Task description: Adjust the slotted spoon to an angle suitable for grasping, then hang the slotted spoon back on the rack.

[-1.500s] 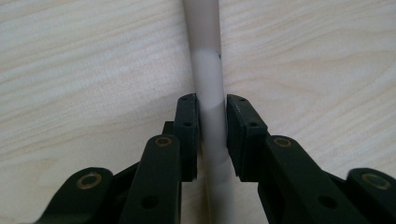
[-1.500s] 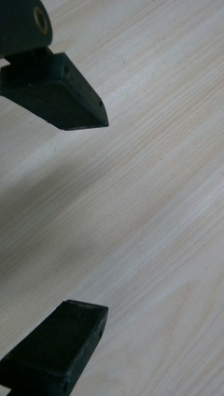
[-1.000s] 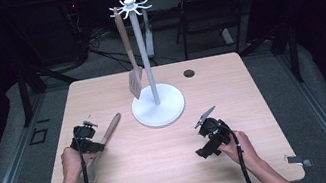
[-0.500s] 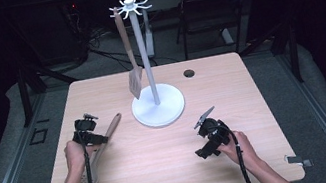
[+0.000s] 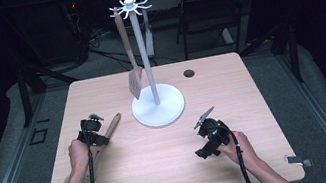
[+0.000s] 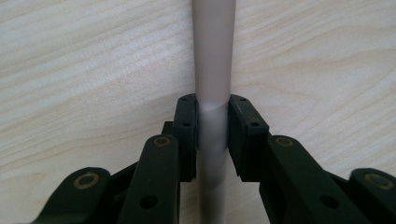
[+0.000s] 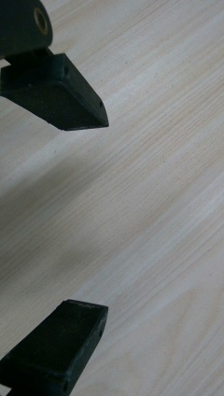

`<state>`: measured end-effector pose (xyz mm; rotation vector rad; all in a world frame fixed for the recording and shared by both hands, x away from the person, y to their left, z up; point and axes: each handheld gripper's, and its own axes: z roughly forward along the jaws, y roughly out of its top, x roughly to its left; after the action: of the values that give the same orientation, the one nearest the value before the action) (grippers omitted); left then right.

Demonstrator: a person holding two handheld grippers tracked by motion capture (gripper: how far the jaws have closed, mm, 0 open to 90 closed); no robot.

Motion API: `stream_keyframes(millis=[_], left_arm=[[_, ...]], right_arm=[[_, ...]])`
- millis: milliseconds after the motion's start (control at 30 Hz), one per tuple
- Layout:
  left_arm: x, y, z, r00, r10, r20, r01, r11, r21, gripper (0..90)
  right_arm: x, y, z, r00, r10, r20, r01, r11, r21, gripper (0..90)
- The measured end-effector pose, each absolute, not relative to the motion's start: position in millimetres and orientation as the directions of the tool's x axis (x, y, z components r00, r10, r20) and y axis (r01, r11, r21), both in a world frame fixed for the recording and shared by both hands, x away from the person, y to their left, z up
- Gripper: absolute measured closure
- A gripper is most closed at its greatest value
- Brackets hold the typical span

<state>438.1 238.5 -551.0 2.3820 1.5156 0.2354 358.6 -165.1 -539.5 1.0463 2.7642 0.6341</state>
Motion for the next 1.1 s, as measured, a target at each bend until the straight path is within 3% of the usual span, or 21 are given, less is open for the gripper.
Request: stream_keyframes(millis=[1100], left_arm=[[416, 254, -519, 0.451, 0.890, -0.069, 0.803, -0.371, 0.466, 75.3]], right_arm=[[359, -166, -538, -0.755, 0.655, 0.029, 0.603, 0.677, 0.421, 8.7]])
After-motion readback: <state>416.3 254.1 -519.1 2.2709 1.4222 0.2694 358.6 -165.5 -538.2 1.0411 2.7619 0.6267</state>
